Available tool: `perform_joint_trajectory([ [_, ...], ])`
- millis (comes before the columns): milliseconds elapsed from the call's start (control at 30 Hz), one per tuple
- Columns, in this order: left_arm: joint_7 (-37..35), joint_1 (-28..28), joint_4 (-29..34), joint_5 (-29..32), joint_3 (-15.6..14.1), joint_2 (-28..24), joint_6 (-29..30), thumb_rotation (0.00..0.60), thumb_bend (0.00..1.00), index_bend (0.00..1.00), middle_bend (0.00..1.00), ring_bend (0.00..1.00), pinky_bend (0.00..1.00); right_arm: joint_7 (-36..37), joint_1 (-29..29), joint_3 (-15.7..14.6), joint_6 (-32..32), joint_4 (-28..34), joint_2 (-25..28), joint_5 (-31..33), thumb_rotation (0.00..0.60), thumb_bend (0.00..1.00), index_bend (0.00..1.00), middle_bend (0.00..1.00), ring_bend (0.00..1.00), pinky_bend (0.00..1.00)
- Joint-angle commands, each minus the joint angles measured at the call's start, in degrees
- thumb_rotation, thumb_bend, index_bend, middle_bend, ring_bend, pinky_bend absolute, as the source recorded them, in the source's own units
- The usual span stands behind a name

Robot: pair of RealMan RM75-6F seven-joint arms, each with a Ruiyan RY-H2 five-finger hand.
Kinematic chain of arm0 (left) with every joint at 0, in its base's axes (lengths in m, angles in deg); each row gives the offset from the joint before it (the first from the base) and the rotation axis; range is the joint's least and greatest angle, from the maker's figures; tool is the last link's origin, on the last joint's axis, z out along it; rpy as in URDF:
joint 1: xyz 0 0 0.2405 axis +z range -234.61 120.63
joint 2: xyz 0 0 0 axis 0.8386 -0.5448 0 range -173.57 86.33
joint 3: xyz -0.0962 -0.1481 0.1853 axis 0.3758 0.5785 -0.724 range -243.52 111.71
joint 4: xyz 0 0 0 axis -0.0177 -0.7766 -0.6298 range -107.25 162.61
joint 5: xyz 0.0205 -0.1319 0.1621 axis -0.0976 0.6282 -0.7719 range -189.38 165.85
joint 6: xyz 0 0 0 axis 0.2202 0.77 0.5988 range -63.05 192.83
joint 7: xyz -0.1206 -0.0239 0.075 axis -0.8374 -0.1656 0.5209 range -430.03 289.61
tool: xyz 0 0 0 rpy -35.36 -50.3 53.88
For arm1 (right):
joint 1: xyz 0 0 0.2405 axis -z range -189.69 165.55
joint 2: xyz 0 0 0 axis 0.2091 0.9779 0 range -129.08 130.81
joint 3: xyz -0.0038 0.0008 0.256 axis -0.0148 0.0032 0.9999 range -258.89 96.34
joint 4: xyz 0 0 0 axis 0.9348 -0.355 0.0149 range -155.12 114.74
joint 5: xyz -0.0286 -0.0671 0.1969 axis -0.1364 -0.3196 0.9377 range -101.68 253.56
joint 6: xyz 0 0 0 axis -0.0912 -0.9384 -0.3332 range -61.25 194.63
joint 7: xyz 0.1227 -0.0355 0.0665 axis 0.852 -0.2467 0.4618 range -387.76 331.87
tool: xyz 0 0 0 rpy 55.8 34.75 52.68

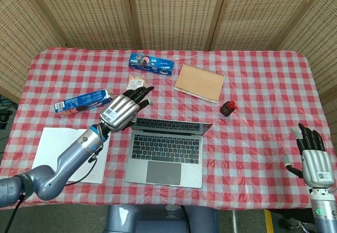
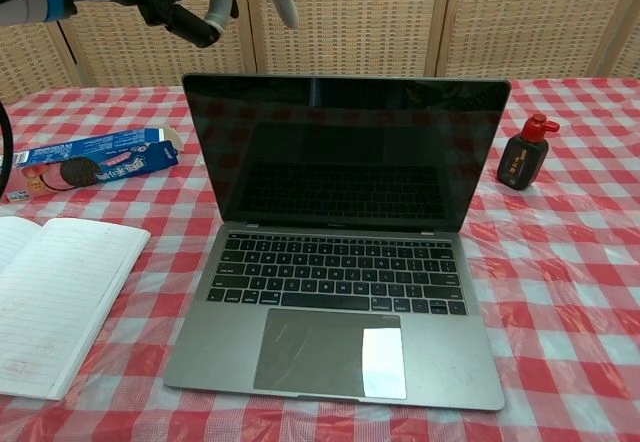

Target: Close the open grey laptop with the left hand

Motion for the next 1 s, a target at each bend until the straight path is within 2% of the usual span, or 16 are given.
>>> perform_joint_trajectory([
  [33, 1.5, -1.9, -0.7, 2.2, -0.4, 1.3, -0.5, 0.600, 1.00, 0.28, 0.05, 0.11, 0.24, 0.4, 0.1, 0.1, -0.2, 0.0, 0.2, 0.1, 0.600, 0.61, 0.00, 0.00, 0.00, 0.00],
  [600, 5.8, -9.2, -1.8, 11.2, -2.6, 6.3, -0.9, 0.600, 1.00, 0.29, 0.07, 0.12, 0.24, 2.7, 0.2, 0.5, -0.2, -0.2, 0.9, 0.5, 0.600, 0.61, 0.00, 0.00, 0.00, 0.00],
  [1000, 5.7, -11.3, -1.0, 13.0, -4.1, 7.8, 1.0, 0.600, 1.00, 0.47, 0.25, 0.26, 0.30, 2.7, 0.0, 0.3, 0.1, -0.4, 0.8, 0.5, 0.600, 0.61, 0.00, 0.00, 0.00, 0.00],
])
